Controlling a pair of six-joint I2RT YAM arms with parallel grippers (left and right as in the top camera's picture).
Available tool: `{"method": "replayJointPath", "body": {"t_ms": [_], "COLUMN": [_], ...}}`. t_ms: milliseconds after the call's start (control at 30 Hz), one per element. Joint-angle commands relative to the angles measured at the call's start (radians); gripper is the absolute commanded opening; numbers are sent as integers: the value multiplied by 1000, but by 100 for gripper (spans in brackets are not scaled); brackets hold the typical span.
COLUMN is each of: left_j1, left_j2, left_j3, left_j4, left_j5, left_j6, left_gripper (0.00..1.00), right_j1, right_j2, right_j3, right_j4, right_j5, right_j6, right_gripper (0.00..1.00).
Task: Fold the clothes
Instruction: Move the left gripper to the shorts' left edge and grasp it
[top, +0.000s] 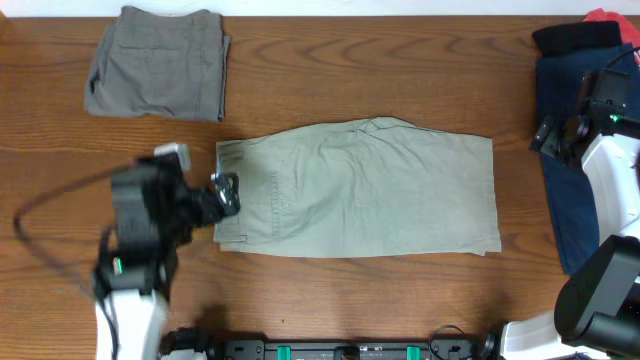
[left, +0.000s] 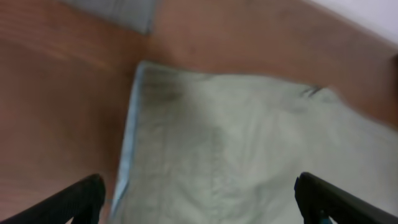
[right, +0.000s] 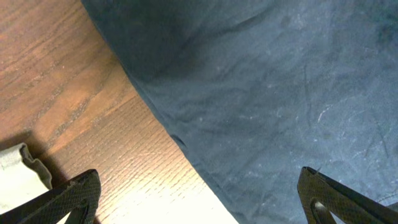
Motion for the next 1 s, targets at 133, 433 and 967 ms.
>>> {"method": "replayJointPath", "body": {"t_ms": [133,433,967], "left_j1": [-2,39,109], "left_j2": [363,592,780], "left_j3": [164,164,164], "left_j4": [-88,-48,-53], "left_j5": [-42,-45,221], "left_j6": [86,212,353], "left_gripper": [98,98,98], "right_j1": [-3,-3,-3], "right_j2": [-10,-10,-10], "right_j3": [-2,-2,-2], "right_j4": [-2,-2,-2], "right_j5": [18,18,18], "right_j6": [-9,-9,-9], "right_gripper": [99,99,99]}}
